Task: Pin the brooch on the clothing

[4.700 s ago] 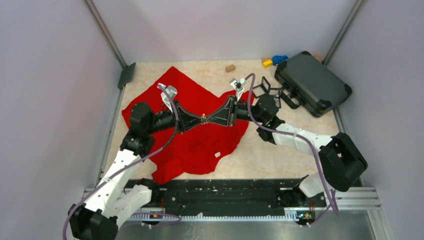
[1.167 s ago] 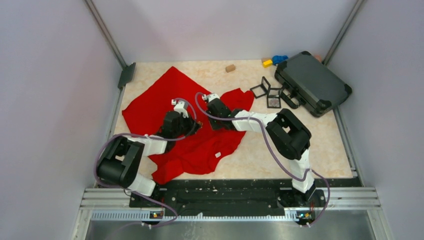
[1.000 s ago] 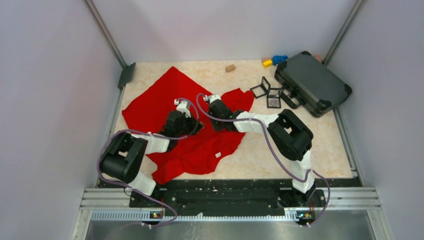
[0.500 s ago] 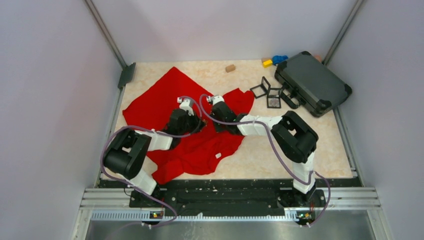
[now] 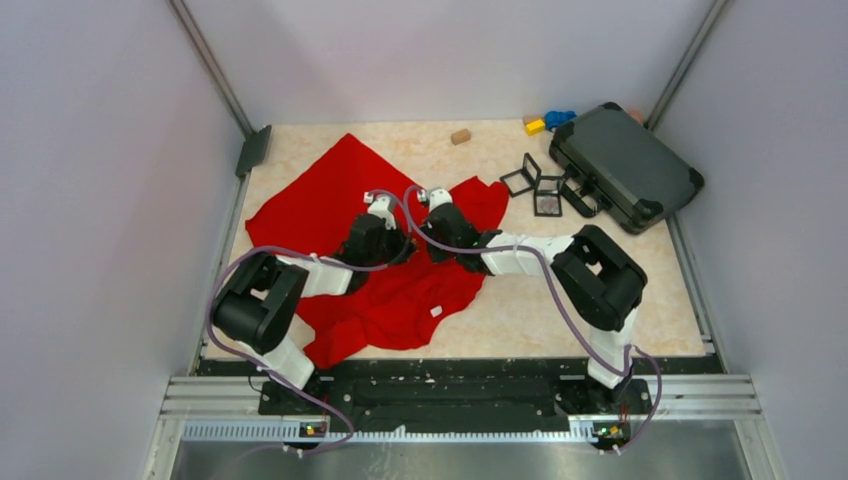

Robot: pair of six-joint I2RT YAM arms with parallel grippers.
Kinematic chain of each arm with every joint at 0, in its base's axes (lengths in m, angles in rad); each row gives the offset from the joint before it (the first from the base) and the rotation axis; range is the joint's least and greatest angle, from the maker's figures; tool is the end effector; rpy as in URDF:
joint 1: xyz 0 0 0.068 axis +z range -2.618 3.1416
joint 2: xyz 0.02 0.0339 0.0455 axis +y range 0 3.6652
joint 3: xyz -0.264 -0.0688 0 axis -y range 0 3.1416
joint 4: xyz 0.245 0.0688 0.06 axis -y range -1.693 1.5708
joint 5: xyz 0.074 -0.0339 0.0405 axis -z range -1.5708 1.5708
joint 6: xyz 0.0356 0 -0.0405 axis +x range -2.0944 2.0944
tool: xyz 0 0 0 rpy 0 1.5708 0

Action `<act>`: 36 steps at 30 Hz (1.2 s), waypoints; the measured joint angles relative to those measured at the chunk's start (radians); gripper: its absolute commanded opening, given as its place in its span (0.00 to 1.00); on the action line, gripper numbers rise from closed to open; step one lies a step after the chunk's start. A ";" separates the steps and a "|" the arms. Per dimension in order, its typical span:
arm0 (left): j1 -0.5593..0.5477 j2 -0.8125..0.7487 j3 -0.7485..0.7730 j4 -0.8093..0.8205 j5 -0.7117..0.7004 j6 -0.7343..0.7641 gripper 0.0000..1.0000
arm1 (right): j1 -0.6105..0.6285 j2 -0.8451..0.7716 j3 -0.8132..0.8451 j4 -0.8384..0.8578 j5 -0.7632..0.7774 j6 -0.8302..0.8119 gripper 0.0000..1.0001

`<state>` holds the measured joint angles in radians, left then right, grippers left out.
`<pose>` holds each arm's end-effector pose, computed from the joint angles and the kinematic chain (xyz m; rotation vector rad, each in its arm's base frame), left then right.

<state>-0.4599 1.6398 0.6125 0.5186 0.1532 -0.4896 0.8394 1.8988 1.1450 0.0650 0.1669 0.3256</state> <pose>0.2768 -0.1432 0.1450 0.0652 2.1572 -0.7260 0.2776 0.3004 0.1701 -0.4930 2.2313 0.4334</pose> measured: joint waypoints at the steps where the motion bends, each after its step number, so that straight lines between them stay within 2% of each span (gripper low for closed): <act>1: -0.002 0.002 0.005 -0.008 -0.006 0.002 0.00 | 0.000 -0.002 -0.003 0.003 -0.003 0.000 0.00; 17: -0.032 0.027 0.066 -0.087 -0.061 0.031 0.00 | 0.000 -0.029 -0.036 0.058 -0.031 -0.012 0.00; 36: -0.039 0.054 0.107 -0.109 -0.056 0.044 0.00 | 0.005 -0.031 -0.060 0.085 -0.071 -0.085 0.00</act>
<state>-0.4984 1.6939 0.7197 0.4091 0.0975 -0.4454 0.8444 1.8675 1.0847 0.1505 0.0959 0.2401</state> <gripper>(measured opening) 0.019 0.012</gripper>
